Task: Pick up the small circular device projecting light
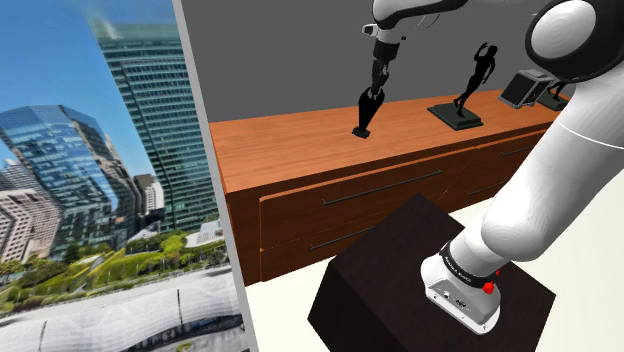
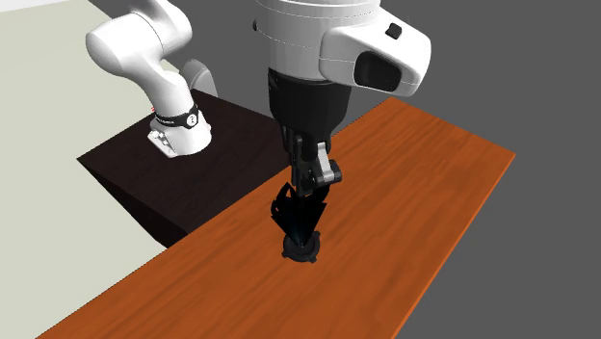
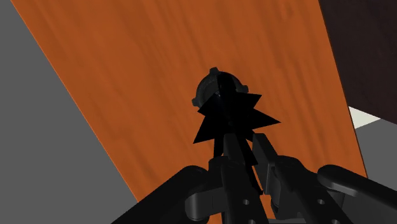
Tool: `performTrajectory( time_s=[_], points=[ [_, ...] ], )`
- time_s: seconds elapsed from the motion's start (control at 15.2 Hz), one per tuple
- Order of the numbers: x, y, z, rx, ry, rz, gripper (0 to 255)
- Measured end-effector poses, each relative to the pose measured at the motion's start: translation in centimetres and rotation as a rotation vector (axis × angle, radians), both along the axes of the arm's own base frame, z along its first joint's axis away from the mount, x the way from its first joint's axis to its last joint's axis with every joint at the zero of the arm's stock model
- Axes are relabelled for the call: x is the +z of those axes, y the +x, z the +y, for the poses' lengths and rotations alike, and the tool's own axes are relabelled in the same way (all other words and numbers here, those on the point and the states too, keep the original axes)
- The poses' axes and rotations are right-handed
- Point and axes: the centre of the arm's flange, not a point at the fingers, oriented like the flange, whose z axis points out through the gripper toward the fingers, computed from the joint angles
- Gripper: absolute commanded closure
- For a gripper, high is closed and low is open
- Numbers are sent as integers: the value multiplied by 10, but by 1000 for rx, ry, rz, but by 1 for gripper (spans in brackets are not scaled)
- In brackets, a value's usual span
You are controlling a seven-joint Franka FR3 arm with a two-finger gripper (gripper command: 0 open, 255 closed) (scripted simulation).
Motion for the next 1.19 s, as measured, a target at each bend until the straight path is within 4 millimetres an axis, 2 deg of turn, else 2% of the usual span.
performTrajectory(
  time_s=[0.13, 0.33, 1.19],
  points=[
    [0, 0, 0, 0, 0, 1, 255],
    [10, 0, -1, 0, 0, 2, 255],
    [77, -1, 0, 0, 0, 1, 255]
  ],
)
